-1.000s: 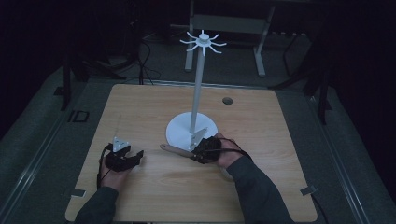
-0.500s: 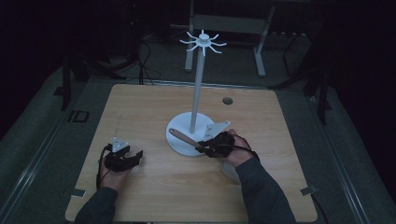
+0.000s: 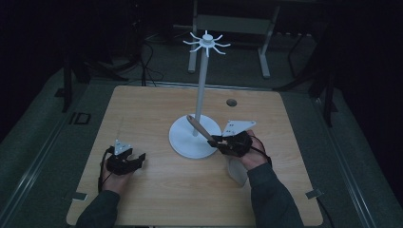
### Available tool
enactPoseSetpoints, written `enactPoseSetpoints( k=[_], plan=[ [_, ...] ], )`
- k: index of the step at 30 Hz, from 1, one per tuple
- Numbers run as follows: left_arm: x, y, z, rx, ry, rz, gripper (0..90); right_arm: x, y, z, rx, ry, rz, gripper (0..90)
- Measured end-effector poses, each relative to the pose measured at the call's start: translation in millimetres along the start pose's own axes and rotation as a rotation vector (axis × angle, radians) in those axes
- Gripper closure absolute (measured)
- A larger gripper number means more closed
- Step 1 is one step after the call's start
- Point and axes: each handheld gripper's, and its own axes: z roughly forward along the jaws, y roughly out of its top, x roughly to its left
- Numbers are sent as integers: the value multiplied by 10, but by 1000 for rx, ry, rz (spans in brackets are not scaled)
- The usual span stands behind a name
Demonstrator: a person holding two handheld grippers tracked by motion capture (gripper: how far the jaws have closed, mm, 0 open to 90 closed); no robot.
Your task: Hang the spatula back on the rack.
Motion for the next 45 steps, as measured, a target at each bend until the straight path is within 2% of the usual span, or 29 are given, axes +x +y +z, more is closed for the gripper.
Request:
enactPoseSetpoints(
  k=[13, 25, 30, 45],
  plan=[
    [-11, 1, 1, 3, -1, 7, 386, -1, -45, -202, -133, -137, 57, 765],
    [-18, 5, 7, 2, 0, 10, 386, -12, -9, -355, -233, -200, 88, 766],
    [-13, 7, -1, 1, 0, 11, 385, -11, 25, -383, -256, -227, 90, 766],
    [-12, 9, -10, -12, 2, 6, 386, -10, 113, -428, -293, -253, 90, 766]
  ],
)
